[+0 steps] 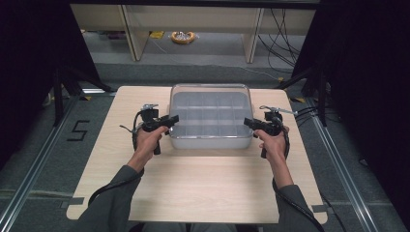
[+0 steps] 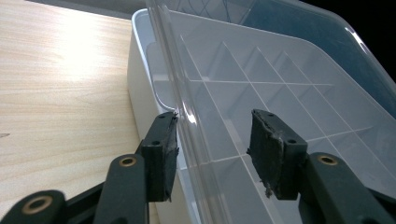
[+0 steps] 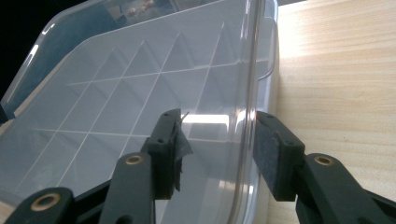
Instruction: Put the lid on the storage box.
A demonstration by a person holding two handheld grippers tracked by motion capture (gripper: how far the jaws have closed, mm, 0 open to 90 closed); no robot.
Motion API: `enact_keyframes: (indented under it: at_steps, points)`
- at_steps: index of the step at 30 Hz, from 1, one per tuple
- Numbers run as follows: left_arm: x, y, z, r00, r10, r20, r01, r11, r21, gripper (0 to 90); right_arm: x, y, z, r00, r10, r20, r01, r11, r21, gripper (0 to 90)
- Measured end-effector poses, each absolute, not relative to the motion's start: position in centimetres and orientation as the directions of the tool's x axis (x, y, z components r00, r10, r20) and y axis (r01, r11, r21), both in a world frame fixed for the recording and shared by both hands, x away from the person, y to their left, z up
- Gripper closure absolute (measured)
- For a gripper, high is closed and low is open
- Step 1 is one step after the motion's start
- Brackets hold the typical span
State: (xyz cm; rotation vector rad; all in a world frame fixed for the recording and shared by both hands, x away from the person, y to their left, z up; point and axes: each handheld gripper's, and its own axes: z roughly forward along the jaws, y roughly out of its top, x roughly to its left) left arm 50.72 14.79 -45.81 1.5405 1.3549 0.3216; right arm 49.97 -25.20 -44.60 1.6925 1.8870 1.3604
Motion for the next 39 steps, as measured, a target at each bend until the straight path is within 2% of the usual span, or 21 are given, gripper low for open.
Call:
enact_keyframes:
  at_steps: [6,14,15,16,17,18,19,21,31,32,34,36,39]
  points:
    - [50.6,14.5,-45.8,0.335,0.864,-0.376,0.571,0.131,0.810,49.0,49.8,-24.8,-44.5,-0.252,0.884,0.394,0.647,-0.149,0.748,54.4]
    - [50.4,14.2,-45.9,0.331,0.873,-0.359,0.557,0.126,0.821,47.0,49.9,-24.2,-44.6,-0.248,0.900,0.359,0.628,-0.133,0.767,50.0]
    - [50.4,14.2,-45.9,0.334,0.874,-0.353,0.556,0.120,0.823,46.8,49.8,-24.2,-44.5,-0.244,0.901,0.360,0.633,-0.134,0.763,52.7]
    - [50.4,14.2,-46.0,0.319,0.886,-0.336,0.564,0.107,0.819,45.6,50.0,-24.3,-44.5,-0.269,0.928,0.257,0.601,-0.047,0.798,52.2]
    - [50.4,14.1,-46.1,0.324,0.901,-0.287,0.552,0.067,0.831,49.0,49.7,-23.8,-44.2,-0.259,0.928,0.268,0.618,-0.054,0.784,52.6]
    - [50.4,14.0,-46.3,0.332,0.909,-0.253,0.533,0.041,0.845,47.5,49.9,-23.9,-44.4,-0.311,0.913,0.263,0.604,-0.023,0.796,52.5]
    - [50.4,14.1,-46.3,0.335,0.911,-0.241,0.531,0.029,0.847,47.5,49.9,-23.9,-44.4,-0.311,0.913,0.263,0.604,-0.023,0.796,52.5]
    - [50.5,14.3,-46.5,0.334,0.896,-0.293,0.545,0.070,0.835,47.4,50.0,-23.7,-44.2,-0.310,0.924,0.223,0.612,0.014,0.791,52.0]
    - [50.6,14.5,-46.4,0.334,0.885,-0.325,0.568,0.086,0.819,47.4,50.1,-24.2,-44.5,-0.272,0.926,0.261,0.616,-0.041,0.787,46.5]
    - [50.6,14.3,-46.4,0.326,0.887,-0.326,0.566,0.094,0.819,47.4,50.0,-24.1,-44.7,-0.229,0.912,0.341,0.650,-0.118,0.751,45.8]
    - [50.8,14.1,-46.4,0.328,0.888,-0.323,0.572,0.086,0.816,47.9,50.3,-24.6,-45.1,-0.245,0.913,0.327,0.642,-0.100,0.760,46.1]
    - [50.9,13.6,-46.3,0.326,0.898,-0.295,0.571,0.061,0.819,46.3,50.4,-24.7,-45.4,-0.256,0.897,0.361,0.646,-0.119,0.754,46.0]
    - [50.9,13.4,-46.0,0.318,0.908,-0.274,0.578,0.043,0.815,45.8,50.4,-24.9,-45.7,-0.270,0.904,0.333,0.640,-0.089,0.763,46.6]
